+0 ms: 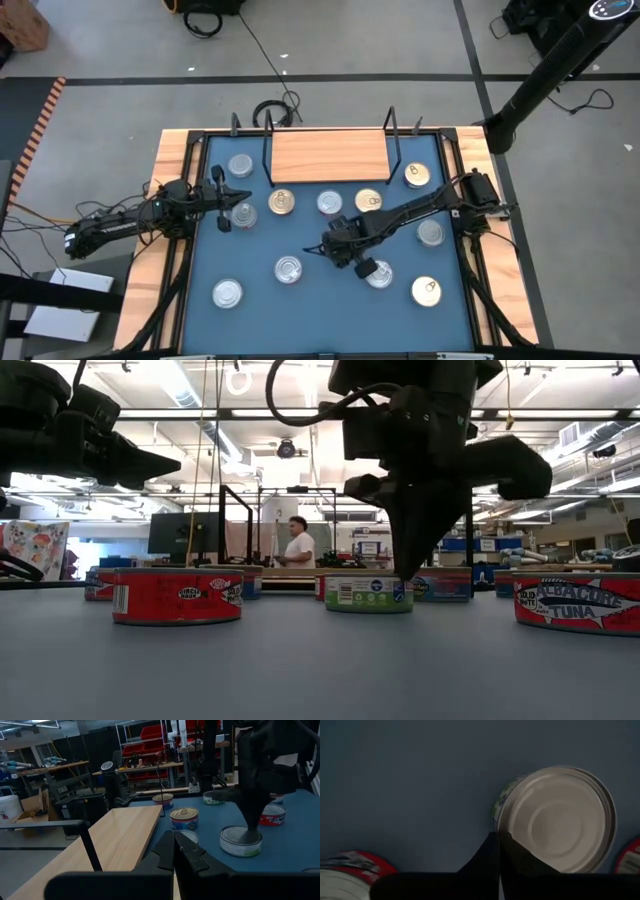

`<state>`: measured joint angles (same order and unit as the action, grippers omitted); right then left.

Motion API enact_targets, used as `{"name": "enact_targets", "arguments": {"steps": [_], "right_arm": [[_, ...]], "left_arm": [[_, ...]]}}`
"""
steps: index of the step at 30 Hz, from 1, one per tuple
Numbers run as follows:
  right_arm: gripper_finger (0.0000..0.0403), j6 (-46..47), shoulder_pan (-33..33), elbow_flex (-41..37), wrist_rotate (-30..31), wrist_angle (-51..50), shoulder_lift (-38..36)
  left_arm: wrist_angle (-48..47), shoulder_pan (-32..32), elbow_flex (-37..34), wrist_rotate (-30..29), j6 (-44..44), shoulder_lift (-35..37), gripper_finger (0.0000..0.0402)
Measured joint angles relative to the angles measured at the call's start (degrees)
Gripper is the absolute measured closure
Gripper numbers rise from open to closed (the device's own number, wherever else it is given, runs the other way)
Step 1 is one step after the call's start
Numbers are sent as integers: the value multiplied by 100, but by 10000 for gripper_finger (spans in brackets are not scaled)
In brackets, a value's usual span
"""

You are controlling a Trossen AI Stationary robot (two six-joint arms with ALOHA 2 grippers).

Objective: Stack canned seafood by type on shelf
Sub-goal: Put the green tuna can on the shelf

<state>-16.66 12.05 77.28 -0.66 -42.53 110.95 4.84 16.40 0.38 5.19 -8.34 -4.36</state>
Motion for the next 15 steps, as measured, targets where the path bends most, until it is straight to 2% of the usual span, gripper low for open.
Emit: {"name": "enact_targets", "arguments": {"steps": [11,15], "right_arm": [[401,546,-322,490,-497,-388,-82],[385,636,-321,512,-589,-535,-87]], "left_arm": [[39,0,-2,0,2,-13,396],[37,-1,-1,0,2,-13,396]]}}
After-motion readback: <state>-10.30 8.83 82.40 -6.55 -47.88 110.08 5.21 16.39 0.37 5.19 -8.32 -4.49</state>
